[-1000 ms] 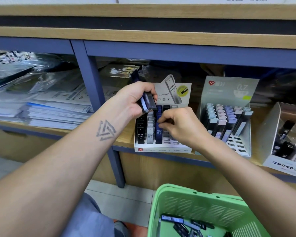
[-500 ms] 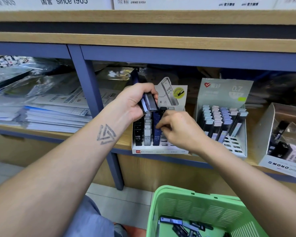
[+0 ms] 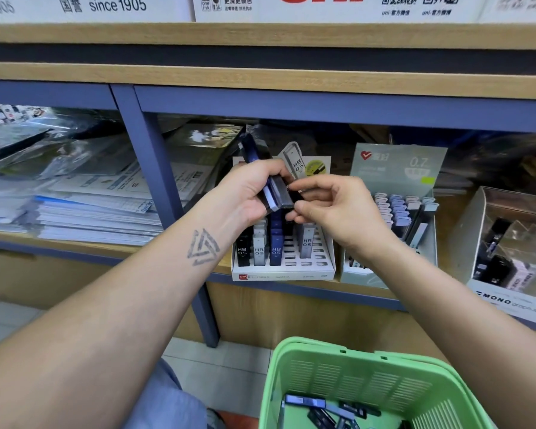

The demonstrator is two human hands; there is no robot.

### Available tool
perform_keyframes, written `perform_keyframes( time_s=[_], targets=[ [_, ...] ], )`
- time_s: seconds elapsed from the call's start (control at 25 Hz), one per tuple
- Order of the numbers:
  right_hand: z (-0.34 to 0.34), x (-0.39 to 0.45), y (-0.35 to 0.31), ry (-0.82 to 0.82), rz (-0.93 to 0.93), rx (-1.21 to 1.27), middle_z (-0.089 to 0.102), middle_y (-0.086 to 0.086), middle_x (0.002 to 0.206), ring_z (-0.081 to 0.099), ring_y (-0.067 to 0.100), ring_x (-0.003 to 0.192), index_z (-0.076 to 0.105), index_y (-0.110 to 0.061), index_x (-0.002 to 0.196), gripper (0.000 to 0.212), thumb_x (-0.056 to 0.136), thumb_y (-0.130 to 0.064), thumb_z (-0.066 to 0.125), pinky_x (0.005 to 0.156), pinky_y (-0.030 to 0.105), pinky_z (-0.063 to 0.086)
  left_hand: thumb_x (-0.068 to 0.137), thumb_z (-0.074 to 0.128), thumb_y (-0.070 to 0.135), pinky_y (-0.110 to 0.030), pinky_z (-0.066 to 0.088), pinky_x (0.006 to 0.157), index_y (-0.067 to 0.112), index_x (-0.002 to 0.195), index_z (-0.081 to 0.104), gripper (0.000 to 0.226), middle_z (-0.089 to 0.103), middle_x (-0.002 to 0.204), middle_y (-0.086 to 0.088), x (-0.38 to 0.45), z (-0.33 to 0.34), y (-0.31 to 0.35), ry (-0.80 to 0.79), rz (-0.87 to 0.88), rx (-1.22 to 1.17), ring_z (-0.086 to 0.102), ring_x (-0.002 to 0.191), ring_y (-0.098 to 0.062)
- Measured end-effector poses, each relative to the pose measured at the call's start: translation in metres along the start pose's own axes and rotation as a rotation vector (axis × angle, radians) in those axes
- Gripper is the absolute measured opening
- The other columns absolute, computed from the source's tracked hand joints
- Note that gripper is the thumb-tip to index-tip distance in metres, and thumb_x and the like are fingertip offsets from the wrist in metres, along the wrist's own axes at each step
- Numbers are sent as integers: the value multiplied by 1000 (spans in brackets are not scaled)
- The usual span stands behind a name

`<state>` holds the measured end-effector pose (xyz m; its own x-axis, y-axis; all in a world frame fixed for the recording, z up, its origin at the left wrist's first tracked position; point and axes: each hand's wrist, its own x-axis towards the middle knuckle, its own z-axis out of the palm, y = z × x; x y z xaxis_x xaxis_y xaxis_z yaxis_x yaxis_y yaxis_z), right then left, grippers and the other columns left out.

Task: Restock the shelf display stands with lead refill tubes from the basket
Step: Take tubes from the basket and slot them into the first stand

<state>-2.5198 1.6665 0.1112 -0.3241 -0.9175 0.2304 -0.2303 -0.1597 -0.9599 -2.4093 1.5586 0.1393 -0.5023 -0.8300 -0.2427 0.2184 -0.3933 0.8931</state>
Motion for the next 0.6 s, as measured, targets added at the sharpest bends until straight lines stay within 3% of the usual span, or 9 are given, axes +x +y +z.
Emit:
perform_keyframes(
  time_s=[0.16,0.36,0.6],
  targets=[
    [-15,-2,-4,142,91,193,74,26,88,76,28,76,66,-1,106,25,91,16,57,71,27,63,90,54,-8,-40,62,56,-3,89,61,9,70,71,-19,-2,3,3,-13,-25,-30,71,59,-27],
    [-46,-10,-4,202,142,193,75,24,85,77,32,83,62,6,105,18,91,15,57,75,28,63,90,58,-4,-22,50,45,2,81,60,11,65,63,-13,-4,16,-2,-38,-27,71,62,53,-18],
    [-90,-34,2,223,136,187,75,24,84,76,32,87,64,3,102,15,91,12,62,82,33,63,89,64,-3,-26,58,58,0,86,60,6,67,67,-15,-14,56,-22,-125,-102,87,66,61,-19]
  ],
)
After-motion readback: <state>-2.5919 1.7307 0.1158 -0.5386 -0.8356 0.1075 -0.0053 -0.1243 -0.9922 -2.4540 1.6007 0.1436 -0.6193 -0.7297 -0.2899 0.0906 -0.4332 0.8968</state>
